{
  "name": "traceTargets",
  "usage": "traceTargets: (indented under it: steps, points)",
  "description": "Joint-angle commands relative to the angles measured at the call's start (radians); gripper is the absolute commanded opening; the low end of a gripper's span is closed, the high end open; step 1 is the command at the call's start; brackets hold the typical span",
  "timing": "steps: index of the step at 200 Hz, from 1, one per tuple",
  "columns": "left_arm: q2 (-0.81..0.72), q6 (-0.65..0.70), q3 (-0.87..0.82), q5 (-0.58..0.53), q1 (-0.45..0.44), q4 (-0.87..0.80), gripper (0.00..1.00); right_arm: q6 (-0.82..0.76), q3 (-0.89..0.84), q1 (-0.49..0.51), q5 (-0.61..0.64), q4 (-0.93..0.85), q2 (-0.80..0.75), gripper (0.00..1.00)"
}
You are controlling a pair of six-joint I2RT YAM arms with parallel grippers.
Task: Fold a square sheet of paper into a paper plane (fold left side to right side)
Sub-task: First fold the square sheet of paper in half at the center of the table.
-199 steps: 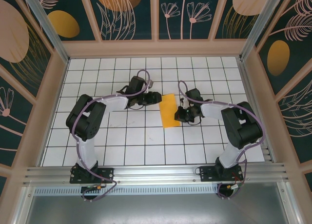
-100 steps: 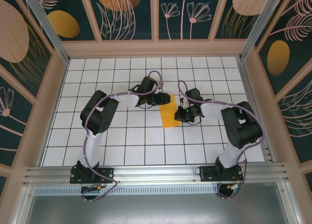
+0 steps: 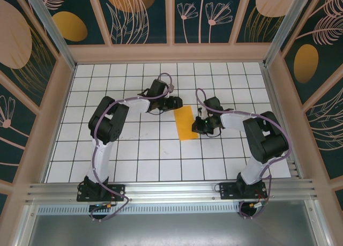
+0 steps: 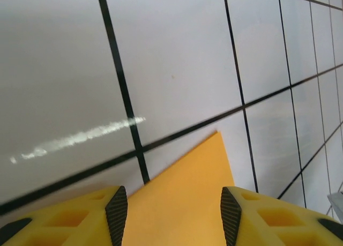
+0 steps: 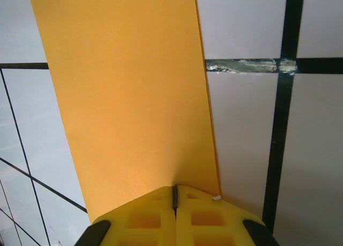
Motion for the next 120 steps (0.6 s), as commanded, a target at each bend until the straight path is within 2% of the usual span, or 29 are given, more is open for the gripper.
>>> traceTargets:
  steps: [1,40,88,120]
  points:
    - [0.065,0.052,0.036,-0.089,0.037,-0.076,0.52,-0.013,-0.041,0.001,0.153,-0.096,0.059,0.04]
    - [0.024,0.068,0.043,-0.085,0.044,-0.083,0.53,-0.003,-0.042,0.006,0.113,-0.057,0.044,0.05]
    - [-0.166,0.099,-0.028,-0.152,0.060,-0.119,0.56,0.040,-0.042,0.010,-0.006,0.086,-0.064,0.12]
    - [-0.294,0.072,-0.160,-0.128,0.061,-0.073,0.56,0.035,-0.034,-0.006,0.015,0.101,-0.172,0.35]
